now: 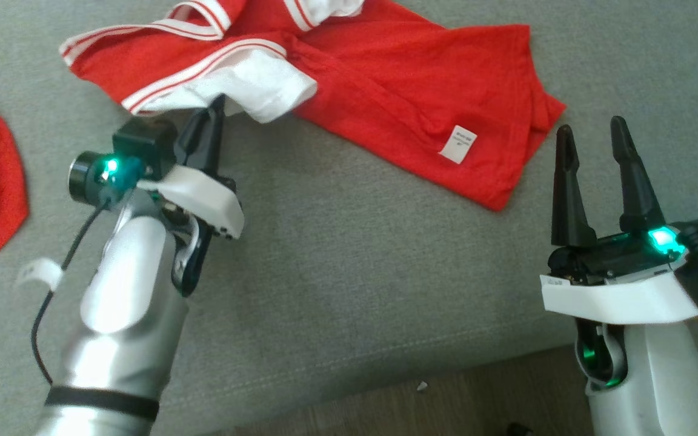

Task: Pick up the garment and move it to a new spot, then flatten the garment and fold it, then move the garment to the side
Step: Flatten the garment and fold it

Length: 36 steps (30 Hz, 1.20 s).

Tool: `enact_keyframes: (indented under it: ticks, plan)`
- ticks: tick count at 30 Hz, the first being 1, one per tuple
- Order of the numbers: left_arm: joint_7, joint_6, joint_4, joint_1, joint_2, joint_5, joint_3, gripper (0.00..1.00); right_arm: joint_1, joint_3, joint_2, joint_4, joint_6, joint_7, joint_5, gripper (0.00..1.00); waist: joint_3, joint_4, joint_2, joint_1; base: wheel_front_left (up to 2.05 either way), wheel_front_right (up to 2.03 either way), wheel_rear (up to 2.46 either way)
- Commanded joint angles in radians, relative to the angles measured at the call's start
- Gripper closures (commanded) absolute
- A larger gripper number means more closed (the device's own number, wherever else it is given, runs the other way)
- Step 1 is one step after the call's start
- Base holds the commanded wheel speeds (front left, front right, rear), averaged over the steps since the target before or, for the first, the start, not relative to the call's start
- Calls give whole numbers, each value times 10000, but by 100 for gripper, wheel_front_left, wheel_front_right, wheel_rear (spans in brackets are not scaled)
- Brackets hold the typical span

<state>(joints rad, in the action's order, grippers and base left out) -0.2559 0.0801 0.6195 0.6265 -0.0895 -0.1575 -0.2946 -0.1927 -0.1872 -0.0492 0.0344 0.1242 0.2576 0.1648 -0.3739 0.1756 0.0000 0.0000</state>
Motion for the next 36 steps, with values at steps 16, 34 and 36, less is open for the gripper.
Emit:
enact_keyframes:
  ticks: [16, 34, 36]
  plan:
    - [2439, 464, -2674, -2680, -578, -1409, -208, 100, 345, -170, -10, -164, 65, 42, -35, 0, 722, -967, 0, 0, 0, 0, 0]
    - [4326, 59, -6174, -4201, -1626, -2096, 140, 100, -551, 709, -10, 4462, 65, 42, 254, 0, 266, -1046, 0, 0, 0, 0, 0]
    - [4250, 16, -6192, -4158, -1624, -2047, 133, 100, -904, 816, -10, 4987, 65, 42, 312, 0, 258, -1096, 0, 0, 0, 0, 0]
